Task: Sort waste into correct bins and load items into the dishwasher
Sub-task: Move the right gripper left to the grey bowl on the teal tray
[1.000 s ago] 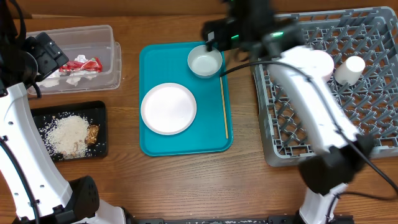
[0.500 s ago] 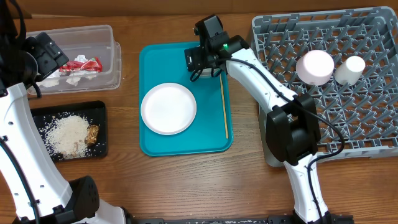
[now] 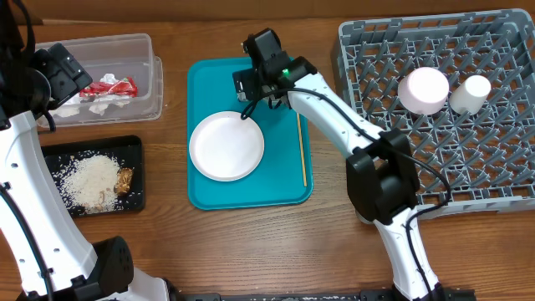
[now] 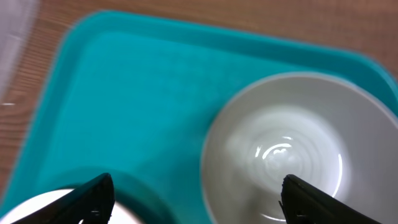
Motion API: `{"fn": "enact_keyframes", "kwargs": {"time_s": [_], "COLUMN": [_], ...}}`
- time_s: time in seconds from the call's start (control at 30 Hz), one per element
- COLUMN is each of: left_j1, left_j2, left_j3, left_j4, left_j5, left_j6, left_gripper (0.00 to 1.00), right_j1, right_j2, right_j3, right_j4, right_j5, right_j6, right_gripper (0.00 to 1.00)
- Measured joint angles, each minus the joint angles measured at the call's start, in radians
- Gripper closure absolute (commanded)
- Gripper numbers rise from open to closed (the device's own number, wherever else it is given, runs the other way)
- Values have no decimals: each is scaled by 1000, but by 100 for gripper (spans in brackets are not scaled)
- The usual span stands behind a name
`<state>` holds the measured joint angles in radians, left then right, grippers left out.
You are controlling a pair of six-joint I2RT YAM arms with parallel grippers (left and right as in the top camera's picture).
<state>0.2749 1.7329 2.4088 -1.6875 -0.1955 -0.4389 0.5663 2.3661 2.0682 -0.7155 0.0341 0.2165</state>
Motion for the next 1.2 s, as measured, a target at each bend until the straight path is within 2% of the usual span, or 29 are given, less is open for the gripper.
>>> {"fn": "enact_keyframes", "kwargs": {"time_s": [0.07,0.2,0.4,0.63,0.73,1.2], "left_j1": [0,0,0,0,0,0], "left_j2": [0,0,0,0,0,0], "left_j3": [0,0,0,0,0,0], "left_j4": [0,0,0,0,0,0], "left_j5": [0,0,0,0,0,0], "left_j6": [0,0,0,0,0,0], "left_gripper": [0,0,0,0,0,0], "right_j1": [-2,-3,-3,-2,-2,-4], "right_j2": [30,84,100,100,100,95], "right_j3": [0,0,0,7,30,389], "right_j4": [4,8,15,-5,-43,-379], "right_j5": [7,21,26,26,25,32], "right_j6": [8,18,21,28,21,45], "right_gripper": [19,34,50,84,95,96]}}
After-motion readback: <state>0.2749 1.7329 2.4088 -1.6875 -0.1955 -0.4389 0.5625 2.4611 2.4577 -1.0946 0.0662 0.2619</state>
